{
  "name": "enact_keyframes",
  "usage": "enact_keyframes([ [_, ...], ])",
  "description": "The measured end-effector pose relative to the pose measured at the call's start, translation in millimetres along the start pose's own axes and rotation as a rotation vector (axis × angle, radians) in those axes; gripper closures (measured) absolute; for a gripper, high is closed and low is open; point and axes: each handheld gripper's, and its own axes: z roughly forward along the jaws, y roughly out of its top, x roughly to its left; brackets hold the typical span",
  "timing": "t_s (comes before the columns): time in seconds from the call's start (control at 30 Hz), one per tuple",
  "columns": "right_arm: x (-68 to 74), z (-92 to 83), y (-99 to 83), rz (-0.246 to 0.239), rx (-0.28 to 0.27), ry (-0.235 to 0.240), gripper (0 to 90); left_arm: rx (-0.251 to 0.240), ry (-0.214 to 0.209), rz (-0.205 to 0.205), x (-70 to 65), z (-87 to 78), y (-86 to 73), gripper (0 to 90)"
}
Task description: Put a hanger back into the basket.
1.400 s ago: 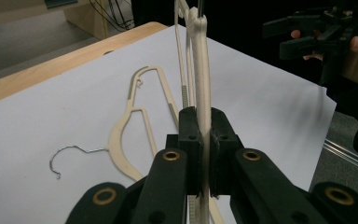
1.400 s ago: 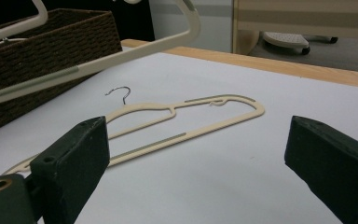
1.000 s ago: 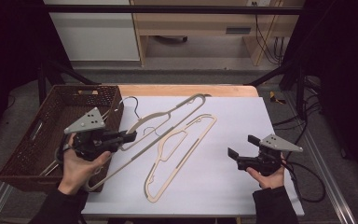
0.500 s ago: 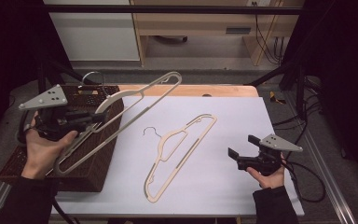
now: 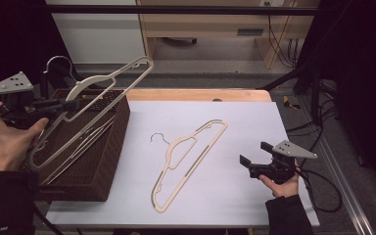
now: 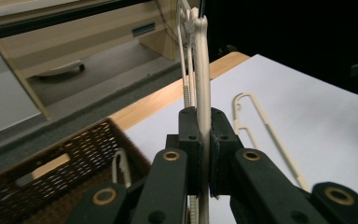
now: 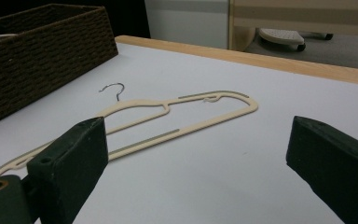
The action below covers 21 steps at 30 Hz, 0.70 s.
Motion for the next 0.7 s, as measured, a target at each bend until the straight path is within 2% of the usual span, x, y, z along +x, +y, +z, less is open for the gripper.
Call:
enact_keyframes([
  [0.07, -0.2, 0.2, -0.2, 0.002, 0.001, -0.001, 5.7, -0.005, 0.017, -0.008, 6.5, -1.8, -3.6, 85.8],
  [0.23, -1.5, 0.9, -1.1, -0.010, 0.010, 0.003, 5.7, 0.027, 0.057, 0.010, 19.2, -1.9, -12.6, 85.8],
  [0.43, -0.5, 1.4, -1.0, 0.001, 0.009, 0.003, 5.7, 0.054, 0.110, -0.009, 36.6, 2.4, -31.8, 85.9],
  [0.57, -0.9, 2.3, -1.6, 0.004, 0.010, 0.002, 5.7, 0.063, 0.130, -0.021, 45.4, 3.1, -44.2, 85.8],
  [0.6, -1.9, 2.1, -2.1, -0.010, 0.015, 0.001, 5.7, 0.065, 0.135, -0.017, 47.3, 2.7, -47.3, 85.8],
  [0.7, -1.7, 2.3, -2.1, -0.009, 0.016, 0.002, 5.7, 0.078, 0.142, -0.010, 53.1, 0.7, -56.7, 85.8],
])
